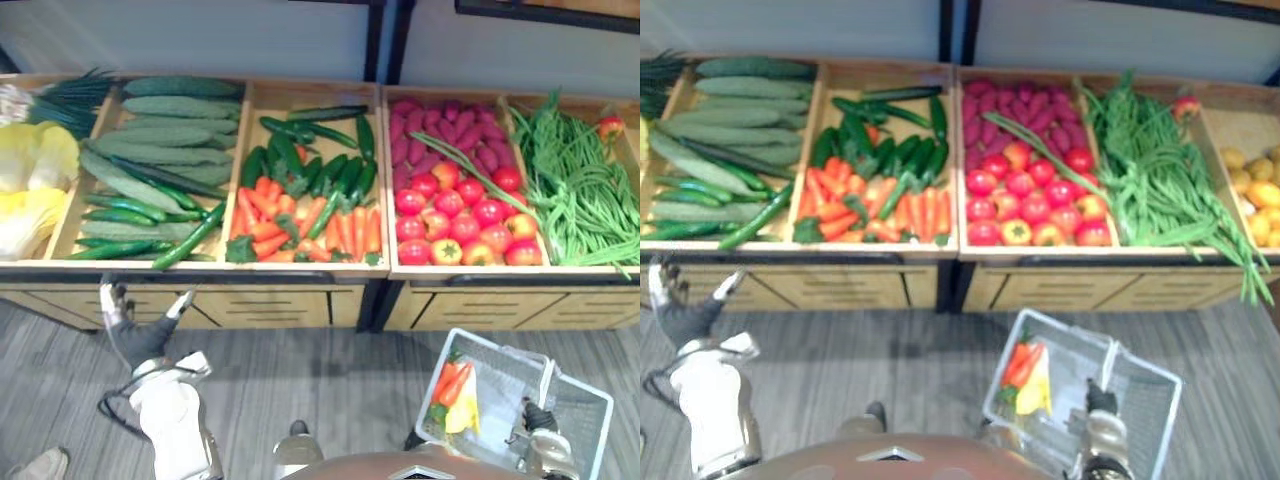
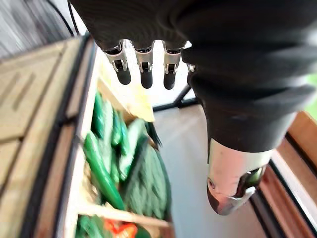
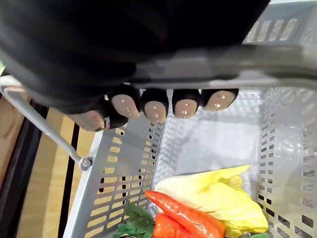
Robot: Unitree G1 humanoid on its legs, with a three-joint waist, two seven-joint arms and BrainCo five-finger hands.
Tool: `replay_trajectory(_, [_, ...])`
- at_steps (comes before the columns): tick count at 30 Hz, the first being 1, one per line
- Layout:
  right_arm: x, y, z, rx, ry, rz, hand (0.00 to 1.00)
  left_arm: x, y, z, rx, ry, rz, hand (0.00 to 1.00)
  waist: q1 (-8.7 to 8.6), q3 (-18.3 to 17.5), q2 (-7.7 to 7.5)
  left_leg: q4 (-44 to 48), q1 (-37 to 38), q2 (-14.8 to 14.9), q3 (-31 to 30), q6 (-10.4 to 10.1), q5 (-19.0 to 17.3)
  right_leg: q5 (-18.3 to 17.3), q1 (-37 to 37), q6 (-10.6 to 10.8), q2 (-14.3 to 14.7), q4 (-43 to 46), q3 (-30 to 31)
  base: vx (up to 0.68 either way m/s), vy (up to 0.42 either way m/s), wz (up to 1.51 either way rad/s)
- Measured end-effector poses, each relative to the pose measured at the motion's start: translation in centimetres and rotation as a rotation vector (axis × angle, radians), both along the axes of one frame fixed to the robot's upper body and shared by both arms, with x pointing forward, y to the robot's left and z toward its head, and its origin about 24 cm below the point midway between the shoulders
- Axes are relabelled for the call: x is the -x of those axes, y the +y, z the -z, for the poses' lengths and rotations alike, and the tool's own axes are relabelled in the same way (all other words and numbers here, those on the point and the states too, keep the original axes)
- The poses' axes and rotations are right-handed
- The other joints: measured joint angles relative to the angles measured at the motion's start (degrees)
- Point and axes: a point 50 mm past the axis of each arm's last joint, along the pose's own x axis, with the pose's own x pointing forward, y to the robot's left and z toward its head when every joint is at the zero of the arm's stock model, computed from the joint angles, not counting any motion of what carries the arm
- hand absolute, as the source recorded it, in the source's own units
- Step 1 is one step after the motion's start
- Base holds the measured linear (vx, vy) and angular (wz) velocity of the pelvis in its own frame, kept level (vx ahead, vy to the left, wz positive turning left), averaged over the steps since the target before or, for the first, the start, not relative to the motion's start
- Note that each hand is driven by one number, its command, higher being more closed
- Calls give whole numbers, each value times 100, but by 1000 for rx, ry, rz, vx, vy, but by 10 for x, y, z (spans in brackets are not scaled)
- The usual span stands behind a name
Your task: Pick vegetable in the basket
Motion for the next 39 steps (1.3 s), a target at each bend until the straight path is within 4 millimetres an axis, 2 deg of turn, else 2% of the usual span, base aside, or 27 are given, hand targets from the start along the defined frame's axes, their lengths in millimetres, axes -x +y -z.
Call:
replay_trajectory(2, [2, 6, 2, -22, -11, 20, 100, 11, 9, 15, -6, 89, -75, 0, 31, -39, 10, -86, 12, 2, 0, 15, 26, -71, 33, 16, -16, -2, -59, -61, -5, 5])
replay_trajectory(5, [-2, 9, 1, -20, -28, 8, 100, 36, 22, 53, 69, 255, -205, 0, 32, -68, 30, -220, 119, 1, 29, 8, 103, -102, 33, 1, -11, -7, -71, 1, -4, -1])
replay_trajectory(6, [-1, 12, 2, -25, -27, 11, 100, 56, 26, 78, 140, 355, -288, 0, 28, -115, 27, -335, 135, 0, 41, 1, 161, -102, 17, -1, 7, -26, -70, 0, 0, 0])
replay_trajectory(7, [-2, 13, 1, -27, -31, 13, 100, 62, 26, 88, 173, 391, -314, 0, 24, -120, 23, -363, 173, -6, 51, -3, 168, -101, 28, -3, 17, -50, -68, 31, -3, -6])
replay_trajectory(8, [-3, 15, 2, -31, -34, 13, 100, 79, 23, 111, 259, 480, -366, 0, 17, -146, 25, -392, 202, -15, 78, -9, 177, -98, 34, -7, 33, -76, -48, 47, 1, -6])
replay_trajectory(9, [-2, 16, 2, -34, -33, 13, 100, 87, 20, 121, 300, 524, -383, 0, 13, -165, 24, -392, 203, -17, 84, -9, 177, -91, 34, -16, 40, -94, -44, 60, 2, -8])
replay_trajectory(11, [-4, 19, 3, -42, -33, 13, 100, 120, -1, 158, 499, 674, -440, 0, 2, -186, 19, -458, 239, -25, 124, -18, 182, -83, 17, -26, 62, -133, 9, 66, 0, -8])
replay_trajectory(14, [-5, 20, 5, -52, -25, 14, 100, 149, -30, 185, 710, 794, -457, 0, -36, -171, 44, -478, 327, -30, 166, -54, 187, -88, 22, -19, 77, -135, 122, 81, 2, -15])
replay_trajectory(16, [-6, 22, 6, -61, -18, 12, 100, 158, -41, 191, 776, 841, -432, 0, -134, -164, 53, -476, 336, -30, 179, -60, 180, -72, 17, 4, 84, -135, 160, 60, 2, -9])
replay_trajectory(18, [-7, 22, 6, -63, -17, 10, 100, 158, -48, 195, 812, 866, -382, 0, -141, -150, 73, -477, 398, -28, 253, -73, 151, -66, 22, 13, 92, -135, 241, 54, 3, -19])
replay_trajectory(24, [-8, 19, 5, -54, -17, 6, 100, 132, -64, 200, 826, 883, -180, 0, -200, -112, 225, -456, 520, -33, 404, -83, 65, -66, 29, 13, 99, -136, 411, 14, -2, -14])
replay_trajectory(27, [-11, 23, 6, -60, -11, -28, 100, 122, -62, 198, 763, 906, -74, 0, -244, -89, 243, -427, 529, -18, 427, -98, 46, -67, 30, 13, 112, -136, 427, -13, -14, -4])
replay_trajectory(36, [-15, 30, 7, -74, -7, -62, 100, 117, -64, 198, 710, 940, 3, 0, -279, -17, 247, -414, 625, -12, 548, -112, -12, -67, 49, 15, 123, -136, 570, -10, -8, -7])
replay_trajectory(37, [-15, 30, 8, -80, -10, -52, 100, 115, -64, 198, 705, 936, 4, 0, -274, 20, 238, -287, 626, 9, 594, -102, -84, -67, 78, 15, 125, -135, 614, 15, -6, -24])
replay_trajectory(39, [-16, 30, 7, -84, -16, -44, 100, 112, -62, 196, 691, 923, 6, 0, -264, 169, 249, 350, 563, 134, 668, -108, -454, -68, 206, 15, 145, -121, 734, 4, -7, -31])
